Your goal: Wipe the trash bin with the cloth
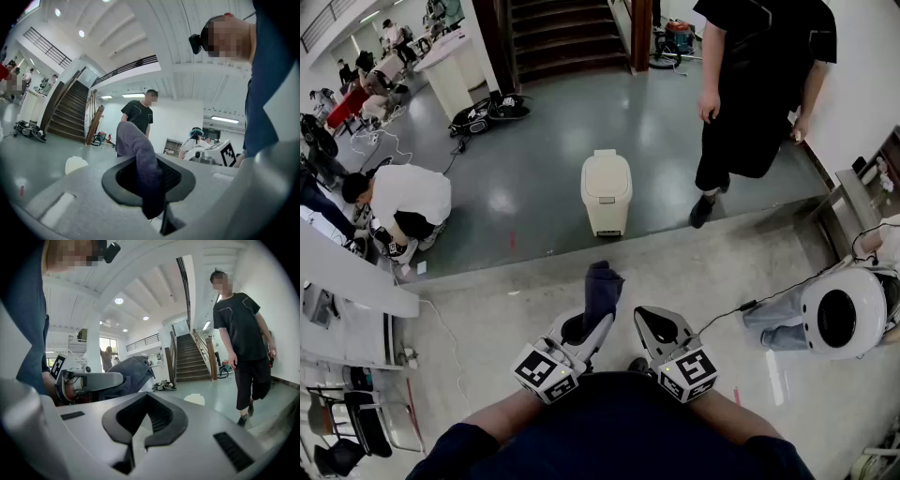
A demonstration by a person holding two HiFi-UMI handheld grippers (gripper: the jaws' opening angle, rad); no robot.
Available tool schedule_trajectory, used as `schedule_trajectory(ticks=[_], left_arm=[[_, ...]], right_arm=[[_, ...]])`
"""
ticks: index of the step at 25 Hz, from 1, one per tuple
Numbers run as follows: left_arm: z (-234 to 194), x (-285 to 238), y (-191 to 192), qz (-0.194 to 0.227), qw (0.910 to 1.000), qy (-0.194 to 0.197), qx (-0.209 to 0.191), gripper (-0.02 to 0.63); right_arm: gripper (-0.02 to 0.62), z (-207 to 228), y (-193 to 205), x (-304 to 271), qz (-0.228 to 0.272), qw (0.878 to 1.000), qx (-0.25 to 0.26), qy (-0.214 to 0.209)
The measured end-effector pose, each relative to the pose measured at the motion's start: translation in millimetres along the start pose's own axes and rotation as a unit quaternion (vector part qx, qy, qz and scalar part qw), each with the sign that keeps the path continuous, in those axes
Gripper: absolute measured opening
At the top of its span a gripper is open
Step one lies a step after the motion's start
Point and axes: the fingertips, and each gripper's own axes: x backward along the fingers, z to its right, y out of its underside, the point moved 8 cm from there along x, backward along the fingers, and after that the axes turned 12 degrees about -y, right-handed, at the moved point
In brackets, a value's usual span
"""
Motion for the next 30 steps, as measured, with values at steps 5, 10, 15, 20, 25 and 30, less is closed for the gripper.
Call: schedule_trajectory(ticks=[5,10,15,20,25,30], left_arm=[[-1.5,-2.6,1.2,0.0,1.0,-0.001,0.001,0.054],[-3.4,-4.5,0.0,0.001,1.0,-0.003,0.002,0.054],[-1.4,-16.7,-0.8,0.003,0.9999,-0.016,0.0,0.054],[-1.4,-30.5,2.7,0.009,0.9989,-0.045,0.01,0.054],[-17.2,-42.8,5.7,0.014,0.9979,-0.061,0.018,0.054],[-63.4,-71.4,2.4,0.008,0.999,-0.039,0.02,0.054]], right_arm=[[0.005,2.6,1.4,-1.9,-0.002,1.0,-0.002,-0.002],[0.005,5.0,-0.3,-3.9,0.001,1.0,-0.005,-0.007],[0.005,21.1,-2.2,-0.6,0.008,1.0,-0.007,-0.01],[0.005,42.0,-1.3,-1.4,0.007,1.0,-0.004,-0.024],[0.005,62.1,4.7,-16.3,0.0,1.0,-0.007,-0.024],[0.005,85.2,2.6,-54.2,0.005,1.0,0.006,0.003]])
